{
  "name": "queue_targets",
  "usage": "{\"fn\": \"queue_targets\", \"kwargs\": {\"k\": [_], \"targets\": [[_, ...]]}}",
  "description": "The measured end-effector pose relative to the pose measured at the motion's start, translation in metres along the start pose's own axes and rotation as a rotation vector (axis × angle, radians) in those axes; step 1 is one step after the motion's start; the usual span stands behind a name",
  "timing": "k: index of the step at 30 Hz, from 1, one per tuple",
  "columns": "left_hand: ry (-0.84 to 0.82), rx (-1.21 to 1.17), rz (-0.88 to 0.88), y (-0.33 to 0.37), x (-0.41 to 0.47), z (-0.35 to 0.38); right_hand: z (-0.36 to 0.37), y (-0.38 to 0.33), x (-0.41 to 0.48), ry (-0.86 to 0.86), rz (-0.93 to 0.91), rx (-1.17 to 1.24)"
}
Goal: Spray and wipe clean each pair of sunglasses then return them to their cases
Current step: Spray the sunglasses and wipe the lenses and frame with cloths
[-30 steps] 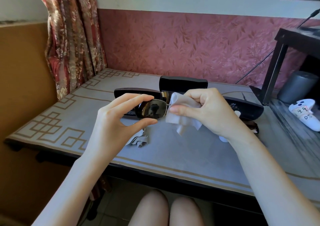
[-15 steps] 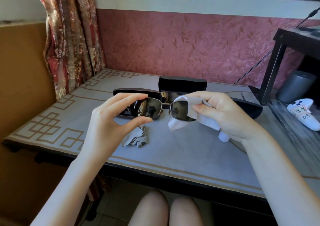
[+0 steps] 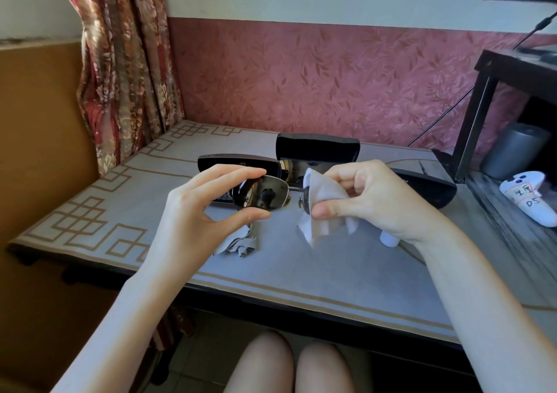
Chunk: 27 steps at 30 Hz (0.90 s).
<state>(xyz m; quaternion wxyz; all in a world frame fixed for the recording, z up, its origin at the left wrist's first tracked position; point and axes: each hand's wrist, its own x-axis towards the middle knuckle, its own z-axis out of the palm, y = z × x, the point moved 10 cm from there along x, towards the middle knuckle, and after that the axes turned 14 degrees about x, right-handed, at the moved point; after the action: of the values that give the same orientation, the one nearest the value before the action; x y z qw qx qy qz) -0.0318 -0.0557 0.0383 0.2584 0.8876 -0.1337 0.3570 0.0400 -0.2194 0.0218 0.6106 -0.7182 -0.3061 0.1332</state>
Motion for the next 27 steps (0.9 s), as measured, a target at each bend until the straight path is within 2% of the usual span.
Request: {"fn": "queue_targets", "kwargs": {"k": [7, 14, 18, 20, 23, 27], "targets": [[0.008, 0.013, 0.045, 0.005, 0.002, -0.001, 0.006, -0.020, 0.008, 0.124, -0.089, -0.157], [-0.020, 0.029, 0.116, 0.014, 0.000, 0.009, 0.038, -0.020, 0.019, -0.026, -0.006, -0.275], [-0.011, -0.074, 0.025, 0.007, -0.003, 0.007, 0.042, -0.018, 0.023, -0.071, 0.049, -0.374], [-0.003, -0.103, 0.011, 0.007, -0.003, 0.004, 0.039, -0.017, 0.022, -0.072, 0.067, -0.384], [0.003, -0.004, 0.109, 0.015, -0.001, 0.004, 0.035, -0.017, 0.018, -0.071, 0.055, -0.400], [0.026, 0.032, 0.115, 0.013, -0.002, 0.002, 0.014, -0.018, 0.007, 0.031, 0.017, -0.314]]}}
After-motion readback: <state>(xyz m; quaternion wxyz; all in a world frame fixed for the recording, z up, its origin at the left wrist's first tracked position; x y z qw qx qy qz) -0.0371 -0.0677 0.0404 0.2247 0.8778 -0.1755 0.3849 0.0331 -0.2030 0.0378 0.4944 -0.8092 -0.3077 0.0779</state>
